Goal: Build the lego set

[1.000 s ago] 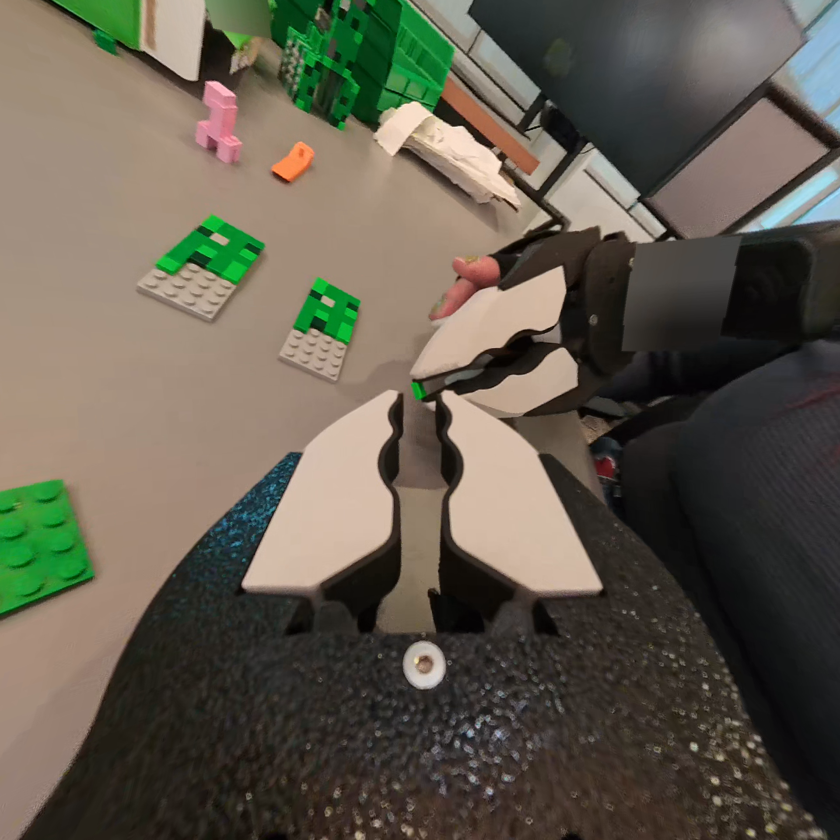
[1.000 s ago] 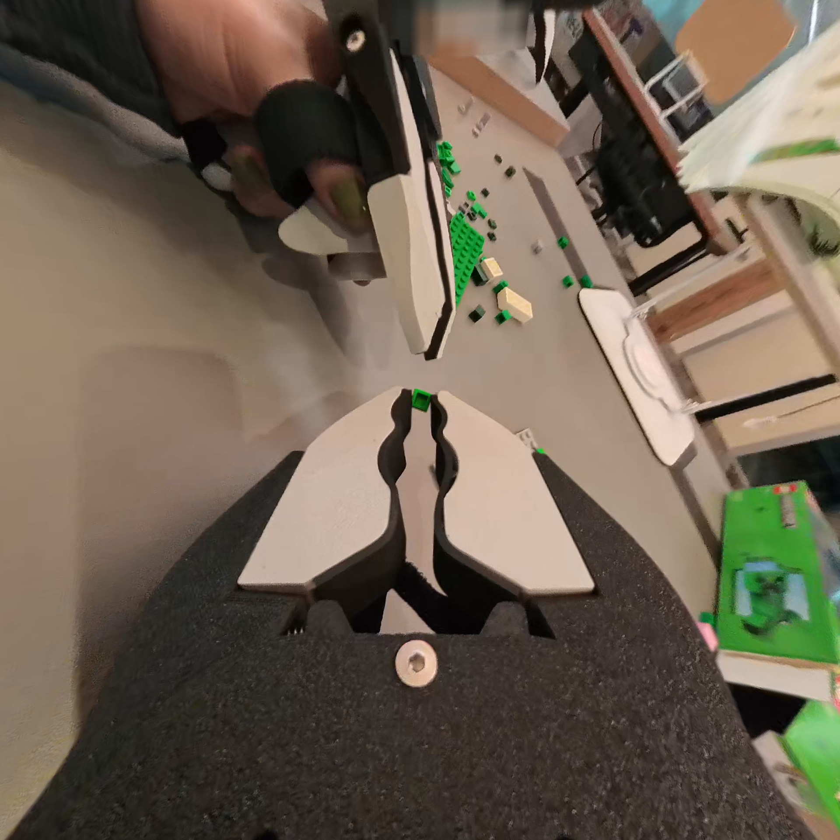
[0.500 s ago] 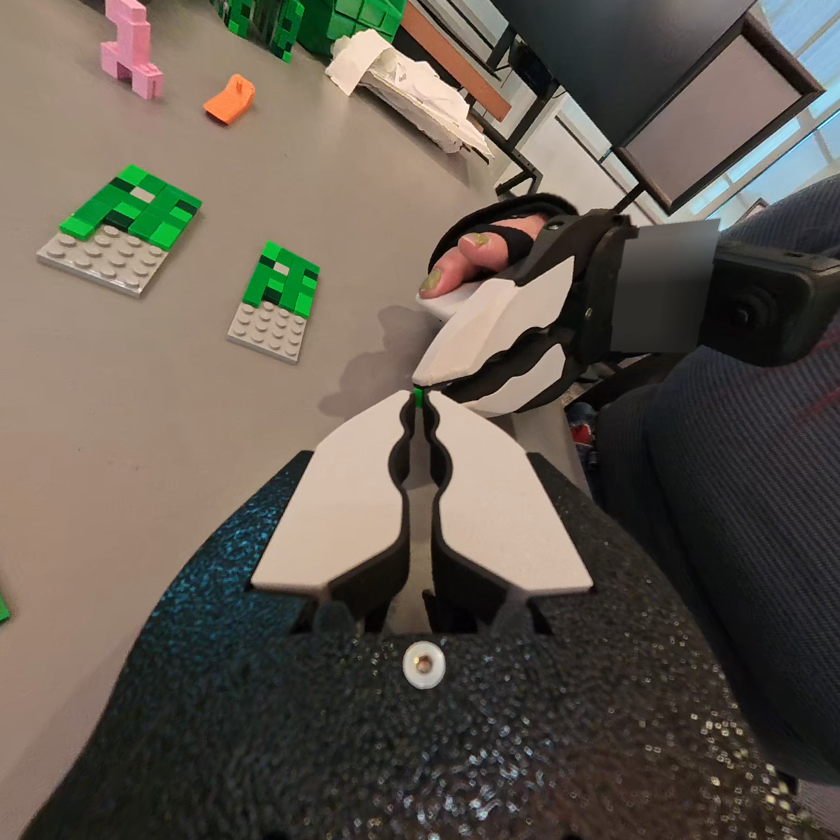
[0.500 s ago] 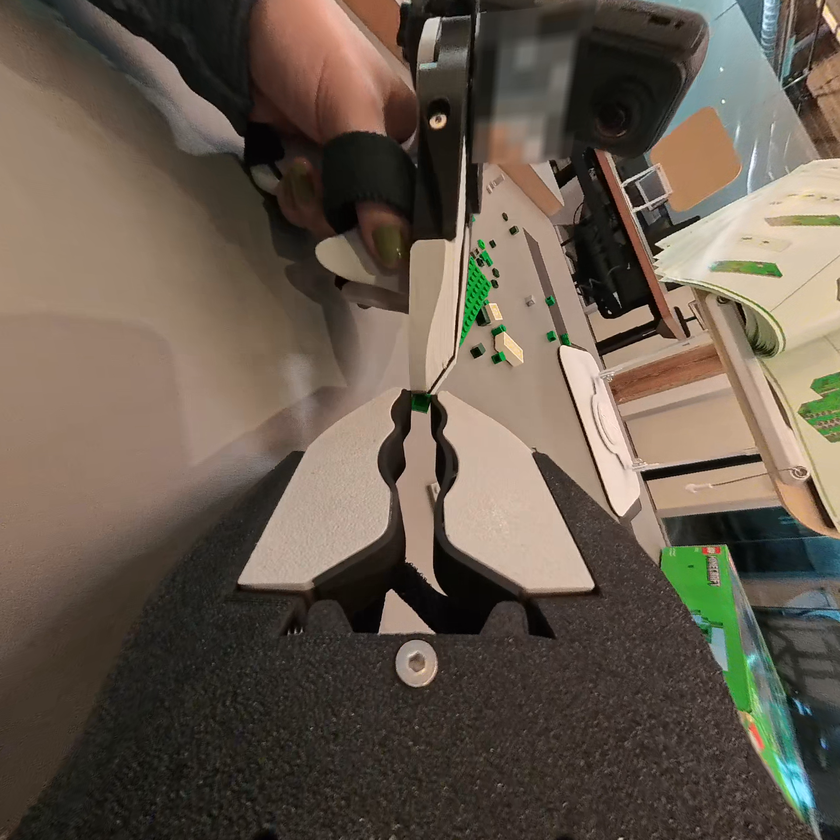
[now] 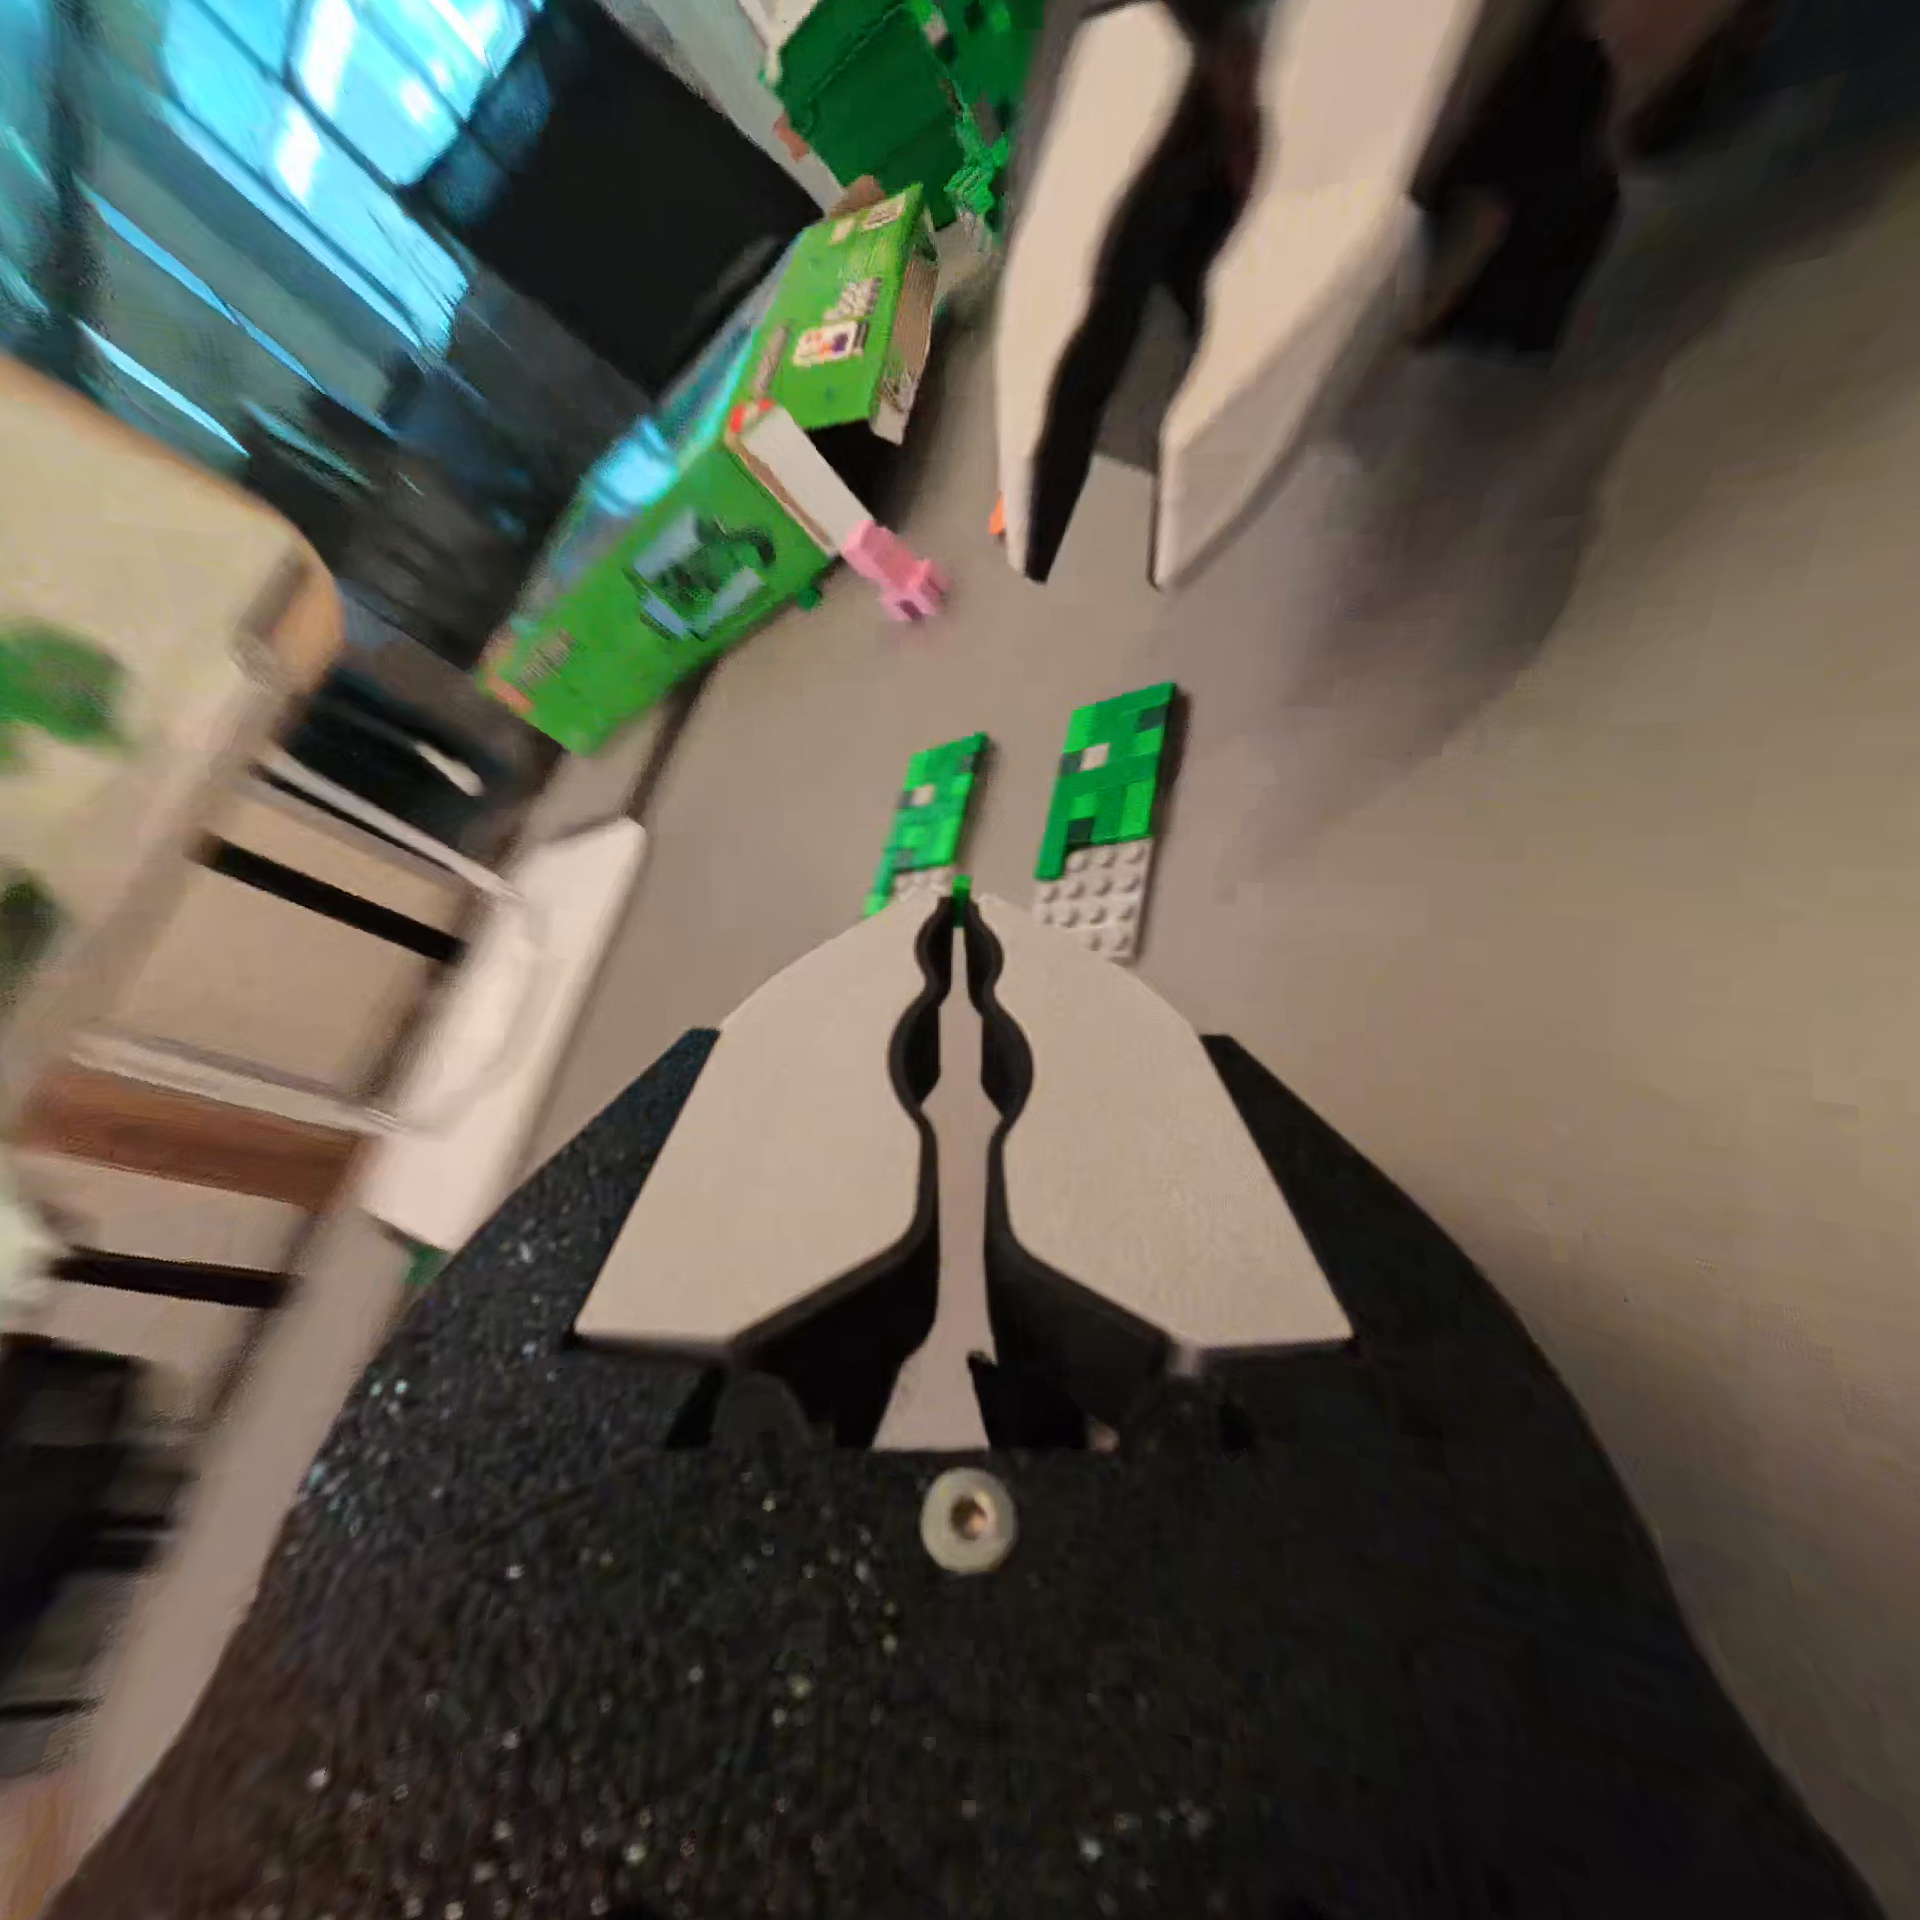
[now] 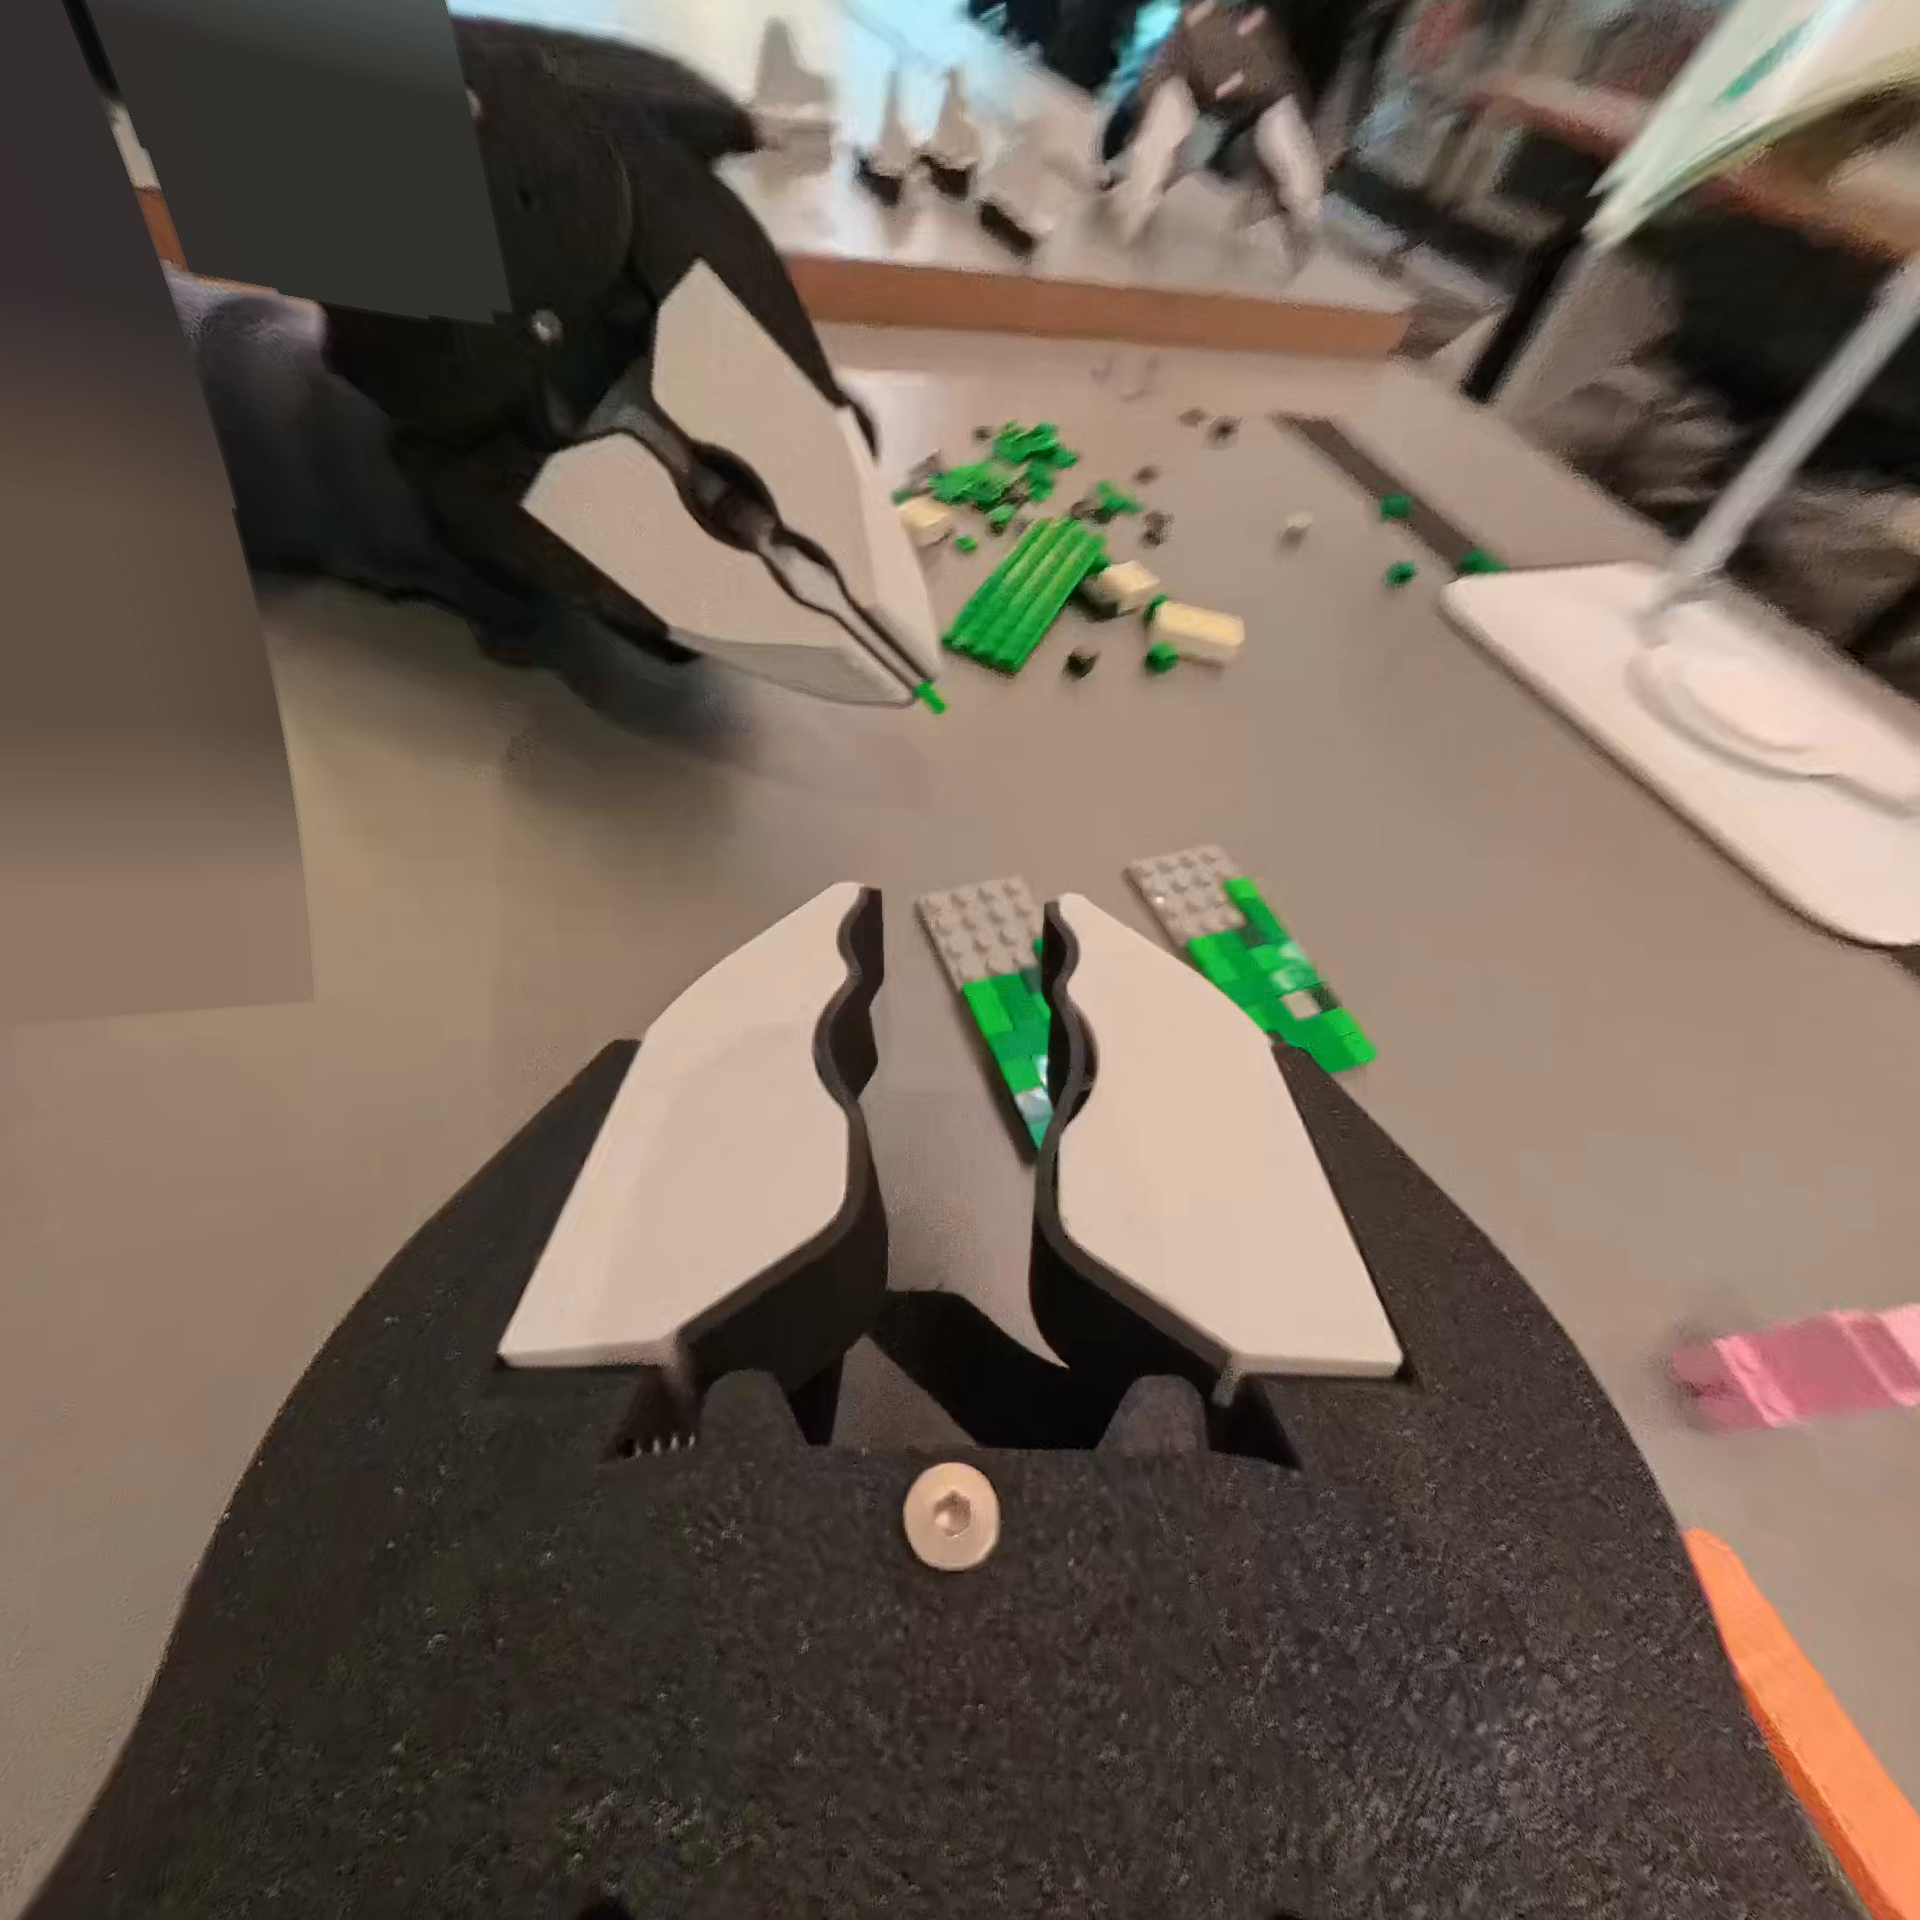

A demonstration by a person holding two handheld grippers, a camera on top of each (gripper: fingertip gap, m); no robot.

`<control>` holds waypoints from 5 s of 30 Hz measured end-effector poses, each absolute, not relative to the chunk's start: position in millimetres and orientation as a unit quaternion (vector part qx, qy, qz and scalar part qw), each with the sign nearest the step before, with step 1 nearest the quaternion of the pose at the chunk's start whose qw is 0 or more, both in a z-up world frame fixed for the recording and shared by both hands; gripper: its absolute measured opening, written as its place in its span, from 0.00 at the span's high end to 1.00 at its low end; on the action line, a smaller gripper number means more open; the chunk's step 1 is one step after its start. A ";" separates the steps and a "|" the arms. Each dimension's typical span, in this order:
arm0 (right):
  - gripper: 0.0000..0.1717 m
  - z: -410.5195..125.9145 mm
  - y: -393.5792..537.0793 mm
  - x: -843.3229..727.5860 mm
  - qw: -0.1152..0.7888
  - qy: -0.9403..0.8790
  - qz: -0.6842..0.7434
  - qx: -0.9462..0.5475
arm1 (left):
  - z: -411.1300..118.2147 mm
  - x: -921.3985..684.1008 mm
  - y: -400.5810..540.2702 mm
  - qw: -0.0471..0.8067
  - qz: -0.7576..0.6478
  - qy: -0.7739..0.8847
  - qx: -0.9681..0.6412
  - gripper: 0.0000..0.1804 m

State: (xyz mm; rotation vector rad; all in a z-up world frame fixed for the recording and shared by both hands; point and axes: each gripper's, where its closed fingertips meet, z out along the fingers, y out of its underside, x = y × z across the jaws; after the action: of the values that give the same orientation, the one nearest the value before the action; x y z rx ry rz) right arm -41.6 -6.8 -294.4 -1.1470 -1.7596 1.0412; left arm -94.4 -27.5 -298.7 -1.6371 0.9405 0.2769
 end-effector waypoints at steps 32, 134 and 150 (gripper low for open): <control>0.81 -349.5 -8.7 -48.5 0.085 -0.873 0.404 -0.258 | -321.0 -66.6 -15.8 0.502 0.195 0.699 -0.470 0.99; 0.81 -212.2 -103.7 -106.5 0.365 -0.814 0.358 -0.277 | -209.6 -138.4 -120.1 0.752 -0.402 -0.147 -0.501 0.80; 0.82 -278.7 -84.3 -81.4 0.291 -0.863 0.308 -0.276 | -271.1 -140.7 -110.8 0.524 -0.508 -0.175 -0.661 0.98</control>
State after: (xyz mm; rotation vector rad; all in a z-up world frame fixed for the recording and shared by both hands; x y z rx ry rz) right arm -81.4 -84.3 -278.7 -0.7354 -2.2995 0.8213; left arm -140.7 -110.8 -271.1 -1.5814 -0.4183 -1.2169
